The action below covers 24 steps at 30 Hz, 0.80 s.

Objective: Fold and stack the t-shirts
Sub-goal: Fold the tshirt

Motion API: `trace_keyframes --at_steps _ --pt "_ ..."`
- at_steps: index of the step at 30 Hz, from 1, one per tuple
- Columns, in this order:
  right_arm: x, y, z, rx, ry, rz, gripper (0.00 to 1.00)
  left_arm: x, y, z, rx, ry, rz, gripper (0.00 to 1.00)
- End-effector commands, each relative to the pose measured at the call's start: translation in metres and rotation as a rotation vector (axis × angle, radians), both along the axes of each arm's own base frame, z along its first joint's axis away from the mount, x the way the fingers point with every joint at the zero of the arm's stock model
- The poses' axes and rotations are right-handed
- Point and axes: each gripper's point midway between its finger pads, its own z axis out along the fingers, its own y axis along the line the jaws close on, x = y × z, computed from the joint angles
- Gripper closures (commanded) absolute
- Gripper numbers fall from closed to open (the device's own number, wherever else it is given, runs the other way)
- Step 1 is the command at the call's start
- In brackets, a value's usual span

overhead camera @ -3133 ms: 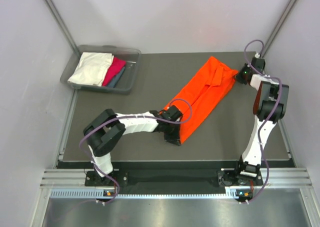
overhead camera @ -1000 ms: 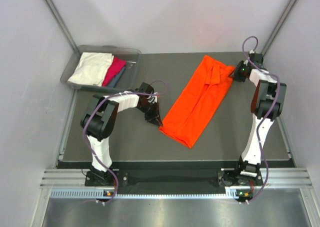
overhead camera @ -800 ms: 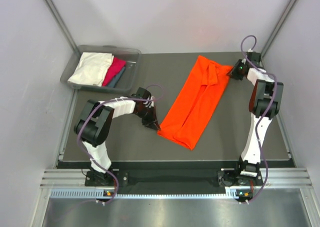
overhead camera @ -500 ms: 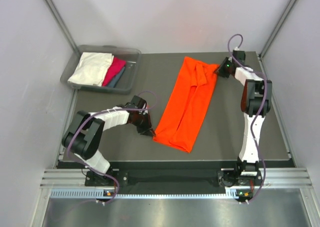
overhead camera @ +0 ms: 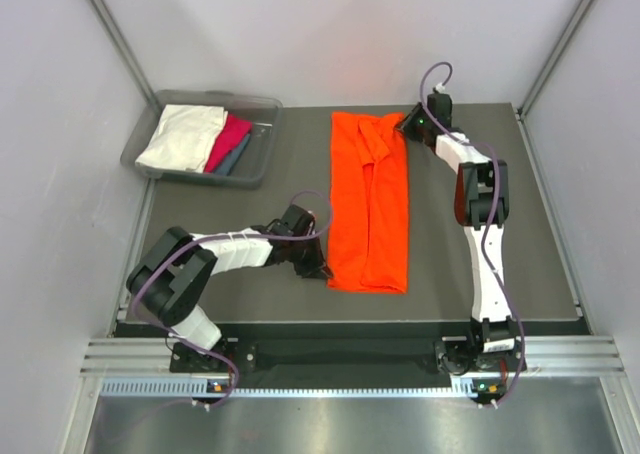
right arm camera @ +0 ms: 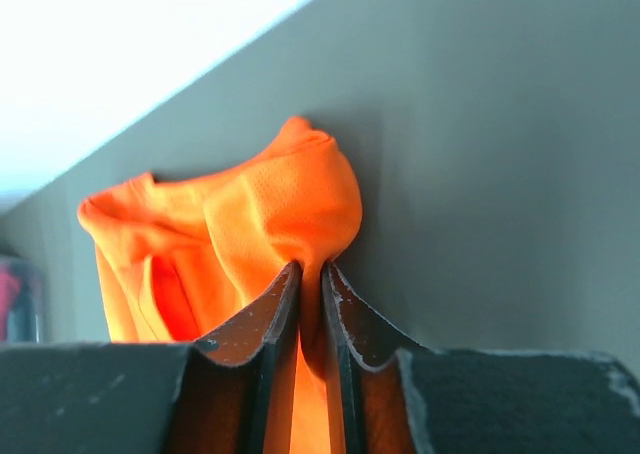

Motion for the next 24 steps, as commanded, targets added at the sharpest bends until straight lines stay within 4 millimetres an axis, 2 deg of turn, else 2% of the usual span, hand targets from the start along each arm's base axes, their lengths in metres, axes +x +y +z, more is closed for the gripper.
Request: trace_keyframes --at_steps 1,2,3,4,5,6,7,8,9,10,11,12,13,14,15,16,17,18,19,20,21,22,23,24 --pt "0.027 0.002 0.039 0.008 -0.131 -0.025 0.84 0.002 0.004 -0.016 0.058 -0.008 0.026 1.0" --pt "0.025 0.0 0.033 -0.003 -0.102 -0.025 0.84 0.001 0.006 -0.016 0.068 -0.012 0.022 0.97" --pt "0.025 -0.003 0.038 -0.012 -0.103 -0.023 0.77 0.002 0.007 -0.013 0.071 -0.02 0.014 0.93" --pt "0.02 -0.008 0.034 -0.027 -0.069 -0.026 0.64 0.0 0.01 -0.006 0.073 -0.038 -0.007 0.88" --pt "0.016 -0.013 0.042 -0.055 -0.069 -0.02 0.6 0.002 0.011 0.0 0.074 -0.054 -0.011 0.76" --pt "0.012 -0.019 0.043 -0.074 -0.049 -0.024 0.56 0.001 0.012 0.004 0.074 -0.065 -0.017 0.71" --pt "0.004 -0.03 0.041 -0.095 -0.01 -0.03 0.46 0.0 0.015 0.013 0.084 -0.076 -0.029 0.67" --pt "-0.002 -0.036 0.043 -0.126 0.003 -0.018 0.41 0.001 0.017 0.018 0.088 -0.085 -0.033 0.64" --pt "-0.009 -0.044 0.057 -0.142 0.005 -0.024 0.37 0.003 0.018 0.025 0.09 -0.098 -0.043 0.59" --pt "-0.02 -0.06 0.055 -0.166 0.059 -0.041 0.29 0.004 0.019 0.033 0.084 -0.112 -0.047 0.57" --pt "-0.028 -0.068 0.082 -0.194 0.037 -0.04 0.26 0.003 0.02 0.038 0.087 -0.117 -0.051 0.55" --pt "-0.041 -0.075 0.076 -0.211 0.075 -0.043 0.23 0.001 0.023 0.042 0.093 -0.115 -0.062 0.52" --pt "-0.056 -0.083 0.08 -0.228 0.111 -0.046 0.17 0.002 0.024 0.05 0.08 -0.133 -0.064 0.51" --pt "-0.068 -0.087 0.109 -0.258 0.085 -0.052 0.15 0.001 0.024 0.054 0.068 -0.136 -0.075 0.5" --pt "-0.088 -0.088 0.098 -0.269 0.139 -0.042 0.14 0.002 0.026 0.058 0.063 -0.145 -0.083 0.48" --pt "-0.107 -0.085 0.097 -0.276 0.178 -0.026 0.13 0.0 0.025 0.063 0.044 -0.147 -0.098 0.47" --pt "-0.124 -0.084 0.128 -0.29 0.142 -0.029 0.12 0.001 0.025 0.065 0.036 -0.149 -0.105 0.47" --pt "-0.152 -0.082 0.106 -0.298 0.214 -0.015 0.12 0.004 0.027 0.067 0.028 -0.159 -0.11 0.47" --pt "-0.172 -0.073 0.107 -0.309 0.233 0.004 0.12 0.001 0.022 0.07 -0.005 -0.15 -0.132 0.46" --pt "-0.192 -0.071 0.133 -0.307 0.192 -0.011 0.12 0.001 0.021 0.07 -0.02 -0.141 -0.139 0.46" --pt "-0.224 -0.067 0.106 -0.306 0.269 0.006 0.13 0.0 0.02 0.069 -0.032 -0.129 -0.147 0.46" --pt "-0.243 -0.056 0.105 -0.299 0.278 0.024 0.15 0.001 0.019 0.066 -0.039 -0.122 -0.149 0.46" --pt "-0.263 -0.049 0.122 -0.274 0.241 0.028 0.16 -0.002 0.016 0.065 -0.062 -0.111 -0.159 0.46" --pt "-0.291 -0.045 0.096 -0.274 0.308 0.049 0.17 -0.003 0.016 0.062 -0.071 -0.097 -0.158 0.46"
